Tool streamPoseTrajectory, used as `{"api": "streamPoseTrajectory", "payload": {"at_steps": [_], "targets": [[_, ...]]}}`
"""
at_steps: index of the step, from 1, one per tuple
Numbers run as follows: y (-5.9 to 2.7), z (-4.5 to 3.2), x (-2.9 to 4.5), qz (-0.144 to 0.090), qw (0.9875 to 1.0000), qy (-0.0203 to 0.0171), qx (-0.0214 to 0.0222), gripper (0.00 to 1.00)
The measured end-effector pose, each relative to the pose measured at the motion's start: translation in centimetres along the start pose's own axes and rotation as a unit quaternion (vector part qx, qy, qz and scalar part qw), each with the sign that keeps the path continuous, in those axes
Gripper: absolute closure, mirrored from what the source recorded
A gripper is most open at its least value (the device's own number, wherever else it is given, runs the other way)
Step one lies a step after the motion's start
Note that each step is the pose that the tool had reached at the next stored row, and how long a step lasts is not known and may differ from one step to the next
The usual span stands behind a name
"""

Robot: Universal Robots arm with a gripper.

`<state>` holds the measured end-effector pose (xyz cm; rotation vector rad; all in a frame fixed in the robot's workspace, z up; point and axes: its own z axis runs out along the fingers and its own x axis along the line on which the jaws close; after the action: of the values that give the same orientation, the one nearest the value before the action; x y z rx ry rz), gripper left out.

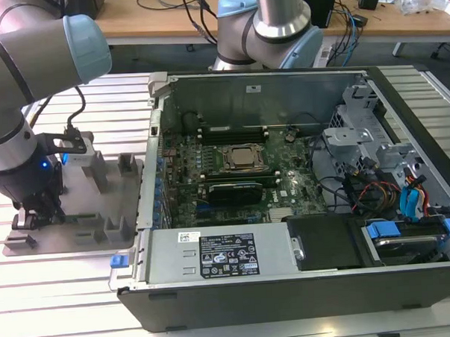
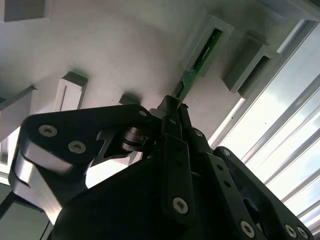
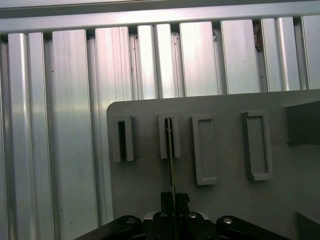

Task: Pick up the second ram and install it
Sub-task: 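Pick up the second ram and move it above second insertion slot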

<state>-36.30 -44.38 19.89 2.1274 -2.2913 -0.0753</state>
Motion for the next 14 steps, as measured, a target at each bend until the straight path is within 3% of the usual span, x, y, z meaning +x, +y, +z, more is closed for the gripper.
{"api": "streamPoseTrajectory", "payload": {"at_steps": [9,12,14], "targets": [[0.0,0.0,0.0,0.0,1.0,-0.0001,0.0,0.86],[0.03,-0.75,-0.02,0.0,1.0,0.0,0.0,0.86],[0.09,-1.92,-0.04,0.0,1.0,0.0,0.0,0.86]]}}
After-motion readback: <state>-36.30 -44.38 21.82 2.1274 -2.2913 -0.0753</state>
